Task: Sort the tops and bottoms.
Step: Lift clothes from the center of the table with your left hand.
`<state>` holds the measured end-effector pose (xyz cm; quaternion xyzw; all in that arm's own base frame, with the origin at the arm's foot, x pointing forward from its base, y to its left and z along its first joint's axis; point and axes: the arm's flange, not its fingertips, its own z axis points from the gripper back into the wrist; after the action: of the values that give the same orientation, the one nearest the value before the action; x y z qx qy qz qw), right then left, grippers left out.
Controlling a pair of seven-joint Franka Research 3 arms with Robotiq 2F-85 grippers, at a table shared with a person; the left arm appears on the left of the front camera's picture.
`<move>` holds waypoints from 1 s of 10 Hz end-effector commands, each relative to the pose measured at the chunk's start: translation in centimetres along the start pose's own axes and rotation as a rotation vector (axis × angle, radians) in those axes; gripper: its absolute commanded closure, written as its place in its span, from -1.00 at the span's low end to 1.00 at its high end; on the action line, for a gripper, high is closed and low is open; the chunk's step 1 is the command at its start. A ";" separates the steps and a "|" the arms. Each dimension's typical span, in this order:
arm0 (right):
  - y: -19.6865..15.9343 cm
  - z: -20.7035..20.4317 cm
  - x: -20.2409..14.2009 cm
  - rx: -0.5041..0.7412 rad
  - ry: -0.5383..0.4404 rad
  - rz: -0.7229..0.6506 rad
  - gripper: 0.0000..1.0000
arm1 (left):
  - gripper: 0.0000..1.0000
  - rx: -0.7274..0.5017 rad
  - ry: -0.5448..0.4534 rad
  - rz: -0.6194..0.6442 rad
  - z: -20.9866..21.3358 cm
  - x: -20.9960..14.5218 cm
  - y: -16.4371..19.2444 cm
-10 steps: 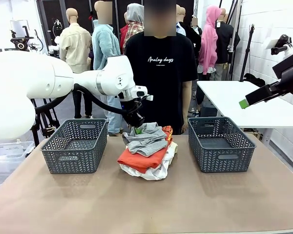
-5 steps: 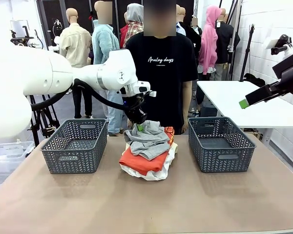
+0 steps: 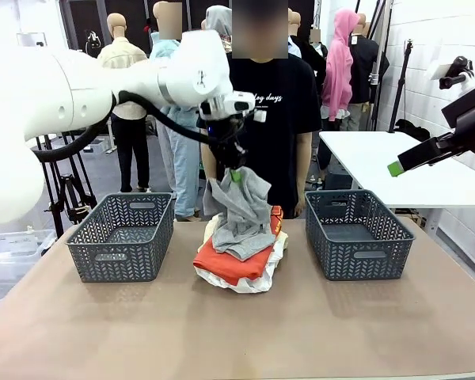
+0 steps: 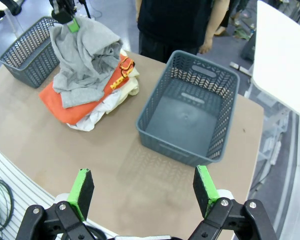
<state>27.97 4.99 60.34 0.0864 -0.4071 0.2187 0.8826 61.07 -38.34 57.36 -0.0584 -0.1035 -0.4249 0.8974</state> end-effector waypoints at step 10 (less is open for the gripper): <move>0.1 -0.1 0.0 0.003 0.008 -0.012 -1.00 | 1.00 0.148 -0.131 -0.054 18.5 8.1 -5.9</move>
<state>27.97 4.98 60.35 0.0863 -0.4072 0.2185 0.8826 54.58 -40.59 72.03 -0.0363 -0.1907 -0.4493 0.8720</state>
